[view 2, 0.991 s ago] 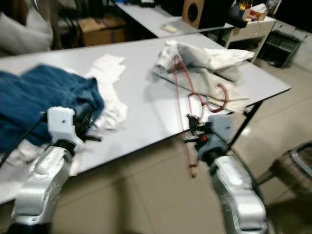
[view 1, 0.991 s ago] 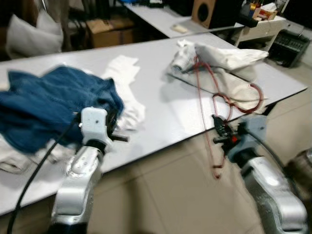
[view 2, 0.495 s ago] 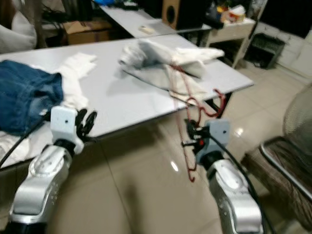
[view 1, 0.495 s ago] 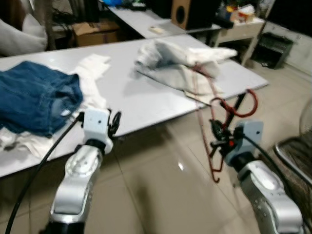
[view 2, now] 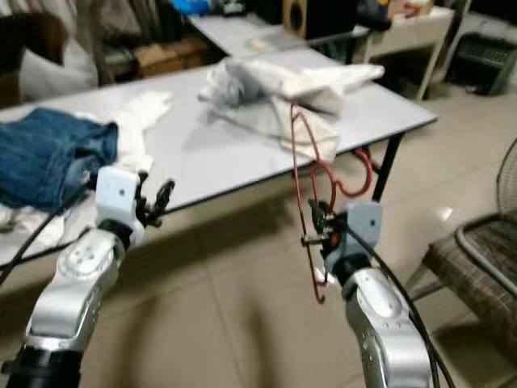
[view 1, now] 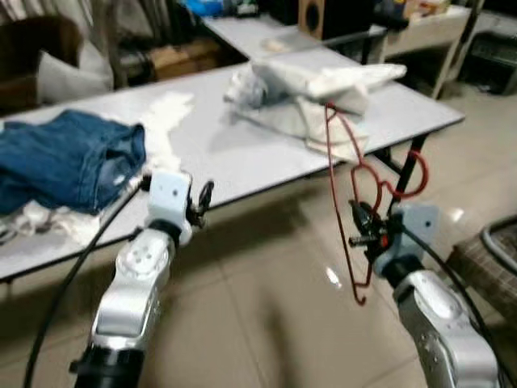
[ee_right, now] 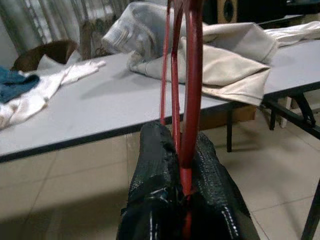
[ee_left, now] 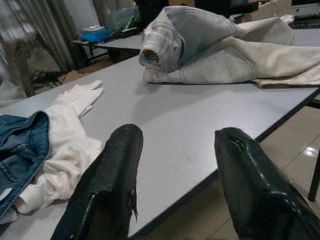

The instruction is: Hang hanger

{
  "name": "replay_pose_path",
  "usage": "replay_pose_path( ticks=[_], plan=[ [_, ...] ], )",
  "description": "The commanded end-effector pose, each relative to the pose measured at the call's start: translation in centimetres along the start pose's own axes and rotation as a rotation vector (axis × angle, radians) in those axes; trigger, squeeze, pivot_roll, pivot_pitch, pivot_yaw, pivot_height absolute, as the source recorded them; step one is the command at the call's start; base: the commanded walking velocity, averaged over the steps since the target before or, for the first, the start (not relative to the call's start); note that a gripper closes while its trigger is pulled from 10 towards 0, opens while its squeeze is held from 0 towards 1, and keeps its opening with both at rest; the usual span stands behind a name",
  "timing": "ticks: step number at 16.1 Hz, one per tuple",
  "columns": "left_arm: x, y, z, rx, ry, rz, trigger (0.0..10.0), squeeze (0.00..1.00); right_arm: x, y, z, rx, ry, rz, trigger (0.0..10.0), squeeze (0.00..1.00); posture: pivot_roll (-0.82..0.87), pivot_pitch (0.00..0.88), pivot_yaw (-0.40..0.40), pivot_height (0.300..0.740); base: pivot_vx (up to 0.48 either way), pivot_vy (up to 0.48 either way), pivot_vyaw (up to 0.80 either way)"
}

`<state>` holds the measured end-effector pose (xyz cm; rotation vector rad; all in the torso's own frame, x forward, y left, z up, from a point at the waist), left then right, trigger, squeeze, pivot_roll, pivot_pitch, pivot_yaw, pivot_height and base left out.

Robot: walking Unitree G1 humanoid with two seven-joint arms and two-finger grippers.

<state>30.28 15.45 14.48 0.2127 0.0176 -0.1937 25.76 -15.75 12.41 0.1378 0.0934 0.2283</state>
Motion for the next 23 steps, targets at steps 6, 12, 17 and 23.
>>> replay_pose_path(
  ticks=[6, 12, 17, 23],
  plan=[
    [-0.6, 1.0, -0.7, -0.04, 0.021, 0.056, 10.0, 0.98, 0.5, 1.1, 0.0, -0.06, 0.014, 0.066, 10.0, 0.0, -0.16, 0.0, 0.03, 0.74, 0.0, 0.0, 0.53],
    [-0.6, 1.2, -0.6, -0.019, 0.013, 0.052, 10.0, 0.98, 0.6, 0.3, -0.1, -0.035, 0.01, 0.015, 10.0, 0.0, -0.15, 0.0, 0.029, 0.74, 0.0, 0.38, 0.0],
    [0.4, 1.0, -0.6, 0.009, 0.011, 0.001, 10.0, 0.98, -0.2, 0.0, -0.2, -0.025, 0.004, -0.043, 10.0, 0.0, -0.19, 0.0, 0.074, 0.74, 0.0, 0.394, 0.0],
    [0.4, 0.5, -0.9, 0.004, 0.038, -0.001, 10.0, 0.97, 0.2, -0.2, -0.2, -0.02, 0.004, -0.052, 10.0, 0.0, -0.17, 0.0, 0.055, 0.74, 0.0, 0.134, 0.0]
  ],
)
Point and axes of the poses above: a point about 5 cm out from each wrist's last joint towards the gripper, its own x axis pointing out of the wrist towards the gripper, its own z axis along the axis of the wrist's last joint, y = z × x, the point moved 1 cm from there along x, pointing out of the wrist towards the gripper, and after that the axes turned 3 degrees about x, right-handed, at the moved point
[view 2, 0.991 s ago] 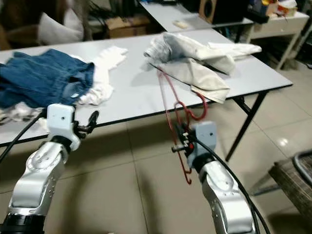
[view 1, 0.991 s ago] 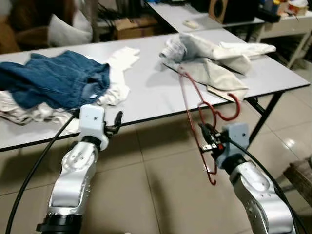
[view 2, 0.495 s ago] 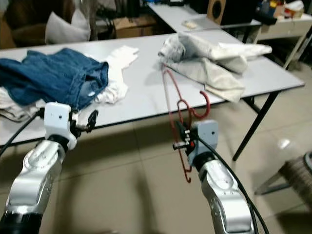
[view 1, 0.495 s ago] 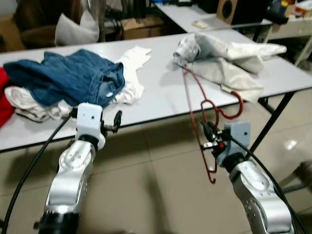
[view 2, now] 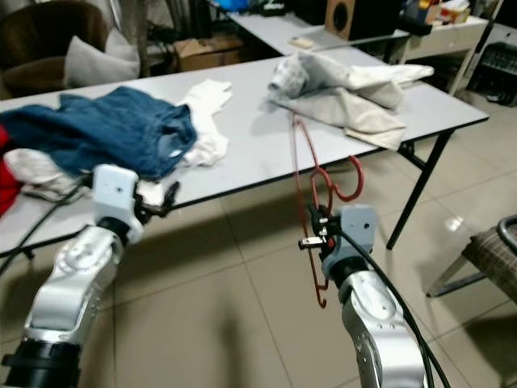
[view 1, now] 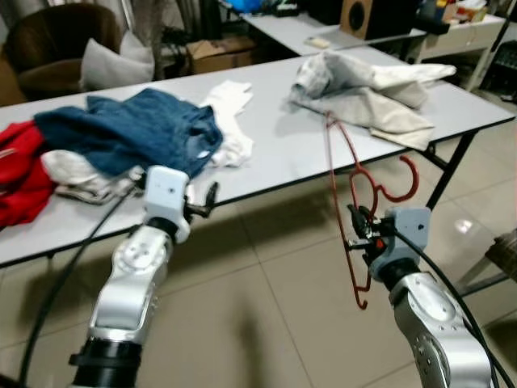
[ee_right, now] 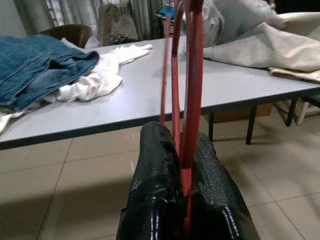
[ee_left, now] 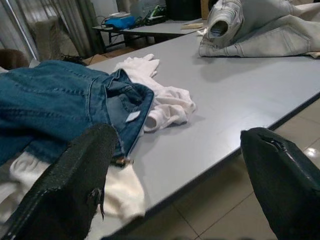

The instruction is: Hang hanger

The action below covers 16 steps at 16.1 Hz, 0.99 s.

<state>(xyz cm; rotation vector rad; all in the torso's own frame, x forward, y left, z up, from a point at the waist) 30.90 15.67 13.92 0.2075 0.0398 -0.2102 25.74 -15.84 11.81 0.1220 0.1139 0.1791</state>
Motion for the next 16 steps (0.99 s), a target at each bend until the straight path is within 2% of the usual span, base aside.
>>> replay_pose_path(
  ticks=[1, 4, 10, 16],
  plan=[
    [-0.12, 0.34, -0.15, 0.01, -0.003, 0.009, 10.0, 0.96, 0.26, 0.11, 0.4, -0.008, -0.015, 0.003, 10.0, 0.0, -0.17, 0.0, 0.051, 0.74, 0.0, 0.0, 0.0],
    [-0.1, 0.38, 0.07, -0.008, -0.028, 0.0, 10.0, 0.96, -0.04, -0.32, 0.34, 0.012, -0.012, -0.013, 10.0, 0.0, -0.18, 0.0, 0.052, 0.74, 0.21, 0.0, 0.0],
    [-0.05, 0.37, -0.15, -0.008, -0.022, 0.003, 10.0, 0.96, -0.08, -0.36, 0.4, 0.014, -0.012, -0.014, 10.0, 0.0, -0.18, 0.0, 0.05, 0.74, 0.421, 0.0, 0.0],
    [0.03, -0.3, -0.41, -0.014, -0.014, -0.026, 10.0, 0.96, -0.13, -0.64, 0.58, 0.007, -0.016, -0.019, 10.0, 0.0, -0.18, 0.0, 0.051, 0.74, 0.425, 0.0, 0.0]
  ],
)
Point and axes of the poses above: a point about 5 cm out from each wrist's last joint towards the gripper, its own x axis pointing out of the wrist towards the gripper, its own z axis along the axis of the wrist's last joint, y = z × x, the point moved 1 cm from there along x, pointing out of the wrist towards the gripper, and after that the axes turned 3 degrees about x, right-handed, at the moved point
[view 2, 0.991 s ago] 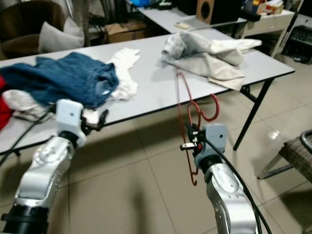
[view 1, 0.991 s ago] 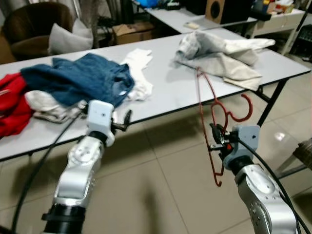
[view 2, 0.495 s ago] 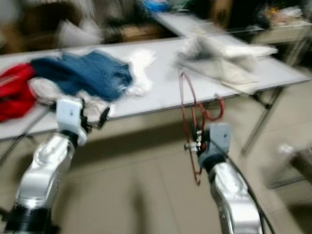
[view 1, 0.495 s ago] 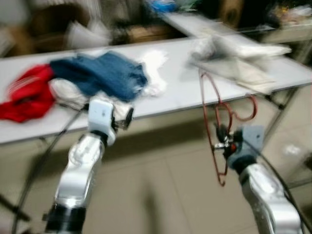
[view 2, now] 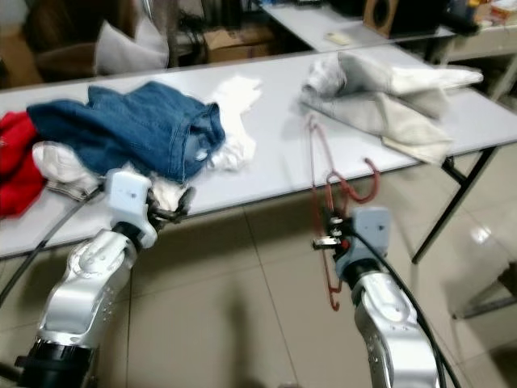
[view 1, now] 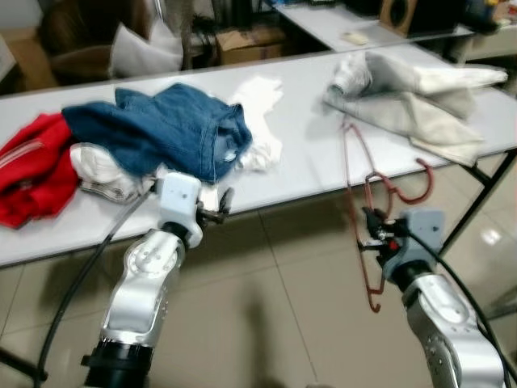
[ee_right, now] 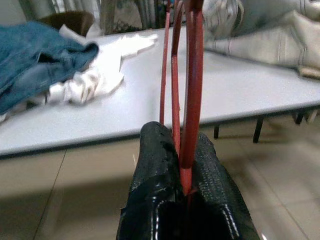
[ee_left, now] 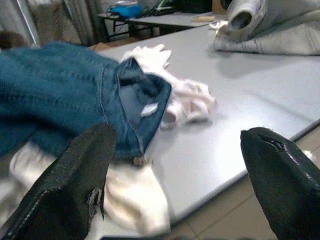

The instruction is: Hang hanger

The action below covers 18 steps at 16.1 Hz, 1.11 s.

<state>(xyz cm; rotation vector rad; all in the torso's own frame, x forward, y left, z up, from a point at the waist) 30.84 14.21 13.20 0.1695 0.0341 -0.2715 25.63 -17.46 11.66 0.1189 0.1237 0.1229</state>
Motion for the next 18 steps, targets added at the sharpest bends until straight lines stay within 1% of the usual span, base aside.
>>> replay_pose_path(
  ticks=[1, 3, 4, 5, 6, 7, 8, 9, 10, 11, 13, 14, 15, 16, 17, 18],
  plan=[
    [-0.3, 1.2, 0.0, 0.022, 0.001, 0.029, 10.0, 0.96, 0.2, 1.0, 0.6, 0.006, -0.023, 0.039, 10.0, 0.0, -0.19, 0.0, 0.051, 0.74, 0.42, 0.0, 0.0],
    [-0.3, 0.9, -0.2, 0.031, 0.014, 0.015, 10.0, 0.96, 0.2, 1.1, 0.5, 0.005, -0.018, 0.047, 10.0, 0.0, -0.18, 0.0, 0.048, 0.74, 0.392, 0.0, 0.0],
    [-0.4, 0.7, -0.4, 0.021, 0.022, 0.004, 10.0, 0.78, 0.2, 1.1, 0.5, 0.005, -0.015, 0.048, 10.0, 0.0, -0.18, 0.0, 0.048, 0.74, 0.0, 0.0, 0.0],
    [-0.4, 0.5, -0.6, 0.027, 0.033, -0.004, 10.0, 0.78, 0.2, 1.1, 0.4, 0.004, -0.014, 0.048, 10.0, 0.0, -0.18, 0.0, 0.047, 0.74, 0.0, 0.0, 0.0],
    [-0.6, 0.3, -1.0, 0.041, 0.054, -0.012, 10.0, 0.6, 0.3, 1.1, 0.4, 0.003, -0.012, 0.047, 10.0, 0.0, -0.18, 0.0, 0.042, 0.74, 0.0, 0.0, 0.0],
    [-0.6, 0.3, -1.1, 0.046, 0.063, -0.009, 10.0, 0.5, 0.3, 1.1, 0.4, 0.001, -0.011, 0.048, 10.0, 0.0, -0.18, 0.0, 0.038, 0.74, 0.0, 0.0, 0.0],
    [-0.6, 0.4, -1.2, 0.049, 0.066, -0.006, 10.0, 0.44, 0.3, 1.1, 0.4, 0.0, -0.011, 0.049, 10.0, 0.0, -0.18, 0.0, 0.038, 0.74, 0.0, 0.0, 0.0],
    [-0.7, 0.3, -1.4, 0.028, 0.079, -0.03, 10.0, 0.45, 0.3, 1.2, 0.4, -0.003, -0.01, 0.054, 10.0, 0.0, -0.18, 0.0, 0.032, 0.74, 0.0, 0.0, 0.0],
    [-0.8, 0.0, -1.4, 0.019, 0.067, -0.077, 10.0, 0.84, 0.4, 1.3, 0.4, -0.007, -0.009, 0.059, 10.0, 0.0, -0.18, 0.0, 0.032, 0.74, 0.0, 0.0, 0.0],
    [-0.8, -0.3, -1.4, 0.037, 0.065, -0.116, 10.0, 1.0, 0.4, 1.3, 0.3, -0.014, -0.008, 0.062, 10.0, 0.0, -0.18, 0.0, 0.034, 0.74, 0.0, 0.0, 0.0],
    [-0.3, -1.1, -1.7, 0.128, 0.095, -0.191, 10.0, 1.0, 0.4, 1.3, 0.4, -0.021, -0.011, 0.064, 10.0, 0.0, -0.19, 0.0, 0.038, 0.74, 0.0, 0.0, 0.0],
    [0.3, -1.6, -2.0, 0.187, 0.105, -0.235, 10.0, 1.0, 0.5, 1.2, 0.5, -0.023, -0.015, 0.061, 10.0, 0.0, -0.19, 0.0, 0.04, 0.74, 0.0, 0.0, 0.0],
    [0.8, -2.0, -2.0, 0.213, 0.109, -0.265, 10.0, 0.87, 0.5, 1.1, 0.5, -0.024, -0.015, 0.059, 10.0, 0.0, -0.19, 0.0, 0.043, 0.74, 0.0, 0.0, 0.0],
    [1.2, -2.2, -2.1, 0.255, 0.109, -0.292, 10.0, 0.0, 0.5, 1.1, 0.5, -0.026, -0.016, 0.058, 10.0, 0.0, -0.2, 0.0, 0.051, 0.74, 0.0, 0.0, 0.0],
    [1.9, -2.2, -2.0, 0.287, 0.109, -0.313, 10.0, 0.0, 0.4, 1.1, 0.7, -0.029, -0.022, 0.055, 10.0, 0.0, -0.21, 0.0, 0.055, 0.74, 0.0, 0.0, 0.0],
    [2.2, -2.2, -1.9, 0.294, 0.109, -0.312, 10.0, 0.0, 0.4, 1.0, 0.7, -0.03, -0.023, 0.054, 10.0, 0.0, -0.21, 0.0, 0.054, 0.74, 0.0, 0.0, 0.0]
  ],
)
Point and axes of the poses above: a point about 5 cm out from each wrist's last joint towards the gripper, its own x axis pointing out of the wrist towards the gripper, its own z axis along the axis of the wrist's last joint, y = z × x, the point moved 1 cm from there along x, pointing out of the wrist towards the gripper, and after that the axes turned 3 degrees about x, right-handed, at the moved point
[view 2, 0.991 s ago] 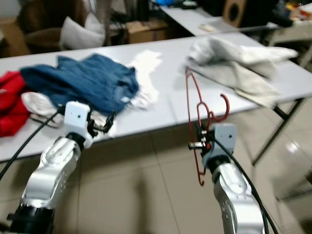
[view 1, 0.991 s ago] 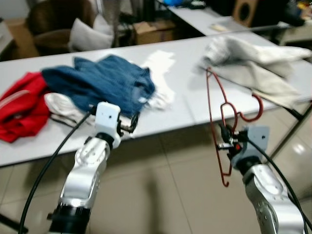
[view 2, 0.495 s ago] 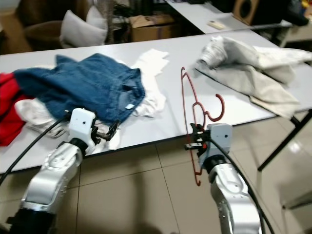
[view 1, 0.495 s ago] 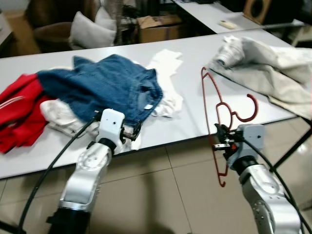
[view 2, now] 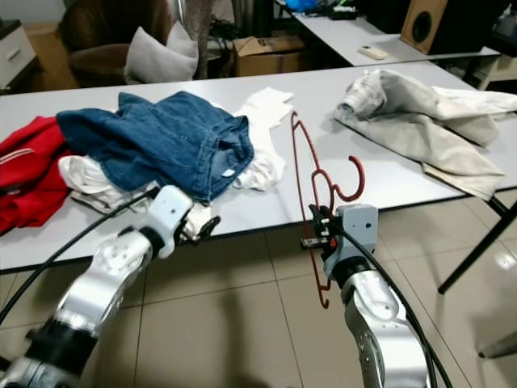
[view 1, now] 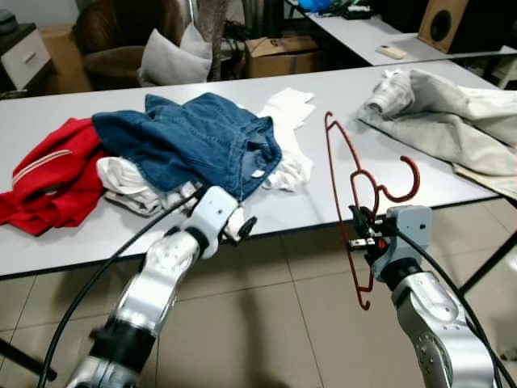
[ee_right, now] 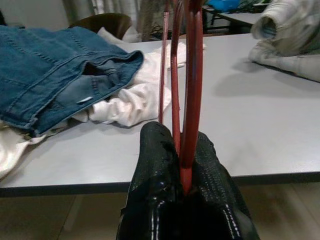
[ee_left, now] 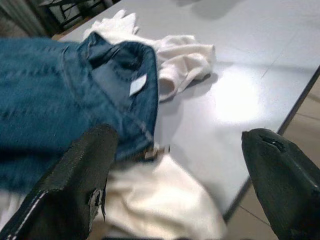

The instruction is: Hang hanger

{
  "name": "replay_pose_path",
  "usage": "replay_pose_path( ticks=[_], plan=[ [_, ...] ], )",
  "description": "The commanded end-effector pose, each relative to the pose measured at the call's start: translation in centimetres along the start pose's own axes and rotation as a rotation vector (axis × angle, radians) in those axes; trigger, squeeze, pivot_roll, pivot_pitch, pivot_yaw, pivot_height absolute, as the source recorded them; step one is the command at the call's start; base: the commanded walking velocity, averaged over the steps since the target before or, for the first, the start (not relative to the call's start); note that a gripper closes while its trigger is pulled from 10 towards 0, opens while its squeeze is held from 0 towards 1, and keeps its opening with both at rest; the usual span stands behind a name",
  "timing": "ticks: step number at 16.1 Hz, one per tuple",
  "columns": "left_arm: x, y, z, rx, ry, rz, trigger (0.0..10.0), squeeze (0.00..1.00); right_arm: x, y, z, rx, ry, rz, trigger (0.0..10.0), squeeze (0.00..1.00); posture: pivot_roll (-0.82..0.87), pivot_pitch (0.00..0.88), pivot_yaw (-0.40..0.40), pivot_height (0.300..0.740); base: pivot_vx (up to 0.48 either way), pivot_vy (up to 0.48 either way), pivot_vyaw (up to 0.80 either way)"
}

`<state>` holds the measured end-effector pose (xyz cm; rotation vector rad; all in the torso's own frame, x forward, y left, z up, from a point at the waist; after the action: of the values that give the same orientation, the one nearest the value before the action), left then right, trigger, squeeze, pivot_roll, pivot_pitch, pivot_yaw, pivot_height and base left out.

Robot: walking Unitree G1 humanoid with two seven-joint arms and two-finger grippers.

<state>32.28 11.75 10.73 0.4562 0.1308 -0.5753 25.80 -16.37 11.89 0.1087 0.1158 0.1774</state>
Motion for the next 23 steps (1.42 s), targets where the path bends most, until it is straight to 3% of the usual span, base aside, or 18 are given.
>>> replay_pose_path(
  ticks=[1, 3, 6, 7, 8, 9, 10, 11, 13, 17, 18, 19, 23],
  plan=[
    [0.7, 0.5, 0.5, 0.033, -0.011, -0.001, 10.0, 0.0, 0.1, -0.2, 0.7, -0.019, -0.02, -0.002, 10.0, 0.0, -0.22, 0.0, 0.056, 0.74, 0.0, 0.0, 0.0],
    [2.0, 0.6, 0.9, 0.111, -0.022, -0.004, 10.0, 0.0, -0.2, -0.3, 0.4, -0.028, -0.012, -0.007, 10.0, 0.0, -0.23, 0.0, 0.06, 0.74, 0.0, 0.0, 0.0],
    [2.9, 0.6, 0.5, 0.276, 0.019, -0.003, 10.0, 0.0, -0.4, -0.5, 0.5, -0.033, -0.014, -0.017, 10.0, 0.0, -0.26, 0.0, 0.07, 0.74, 0.0, 0.0, 0.0],
    [3.0, 0.5, 0.3, 0.294, 0.024, -0.006, 10.0, 0.0, -0.4, -0.5, 0.6, -0.034, -0.015, -0.018, 10.0, 0.0, -0.26, 0.0, 0.07, 0.74, 0.0, 0.0, 0.0],
    [2.9, 0.8, -0.6, 0.377, 0.068, -0.038, 6.0, 0.0, -0.4, -0.5, 0.8, -0.047, -0.017, -0.019, 10.0, 0.0, -0.27, 0.0, 0.072, 0.74, 0.0, 0.0, 0.0],
    [2.9, 0.9, -0.8, 0.389, 0.076, -0.041, 2.9, 0.0, -0.4, -0.6, 0.8, -0.049, -0.017, -0.02, 10.0, 0.0, -0.27, 0.0, 0.072, 0.74, 0.0, 0.0, 0.0],
    [2.9, 1.1, -0.9, 0.407, 0.085, -0.038, 1.8, 0.0, -0.5, -0.7, 0.8, -0.051, -0.016, -0.023, 10.0, 0.0, -0.27, 0.0, 0.072, 0.74, 0.0, 0.0, 0.0],
    [2.7, 1.9, -1.3, 0.444, 0.111, -0.016, 0.0, 0.0, -0.5, -0.9, 0.8, -0.054, -0.015, -0.027, 10.0, 0.0, -0.26, 0.0, 0.069, 0.74, 0.0, 0.0, 0.0],
    [2.6, 2.9, -1.4, 0.469, 0.122, 0.032, 0.0, 0.0, -0.3, -0.8, 0.9, -0.055, -0.018, -0.026, 10.0, 0.0, -0.26, 0.0, 0.068, 0.74, 0.0, 0.0, 0.0],
    [2.9, 3.8, -0.6, 0.432, 0.085, 0.098, 0.0, 0.0, -0.2, -0.8, 1.1, -0.061, -0.028, -0.025, 10.0, 0.0, -0.27, 0.0, 0.075, 0.74, 0.0, 0.0, 0.0],
    [3.1, 3.8, -0.5, 0.437, 0.084, 0.095, 0.2, 0.0, -0.3, -0.8, 1.0, -0.064, -0.024, -0.025, 10.0, 0.0, -0.27, 0.0, 0.074, 0.74, 0.0, 0.0, 0.0],
    [3.2, 3.8, -0.5, 0.453, 0.096, 0.088, 1.2, 0.0, -0.3, -0.9, 1.0, -0.065, -0.022, -0.024, 10.0, 0.0, -0.27, 0.0, 0.071, 0.74, 0.0, 0.0, 0.0],
    [3.3, 4.4, -1.1, 0.49, 0.151, 0.1, 0.0, 0.0, 0.0, -0.9, 1.2, -0.072, -0.027, -0.015, 10.0, 0.0, -0.27, 0.0, 0.066, 0.74, 0.0, 0.0, 0.0]
  ],
)
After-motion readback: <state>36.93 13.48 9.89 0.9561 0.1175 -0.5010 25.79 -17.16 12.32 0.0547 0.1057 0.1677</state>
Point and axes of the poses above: a point about 5 cm out from each wrist's last joint towards the gripper, its own x axis pointing out of the wrist towards the gripper, its own z axis along the axis of the wrist's last joint, y = z × x, the point moved 1 cm from there along x, pointing out of the wrist towards the gripper, and after that the axes turned 3 degrees about x, right-handed, at the moved point
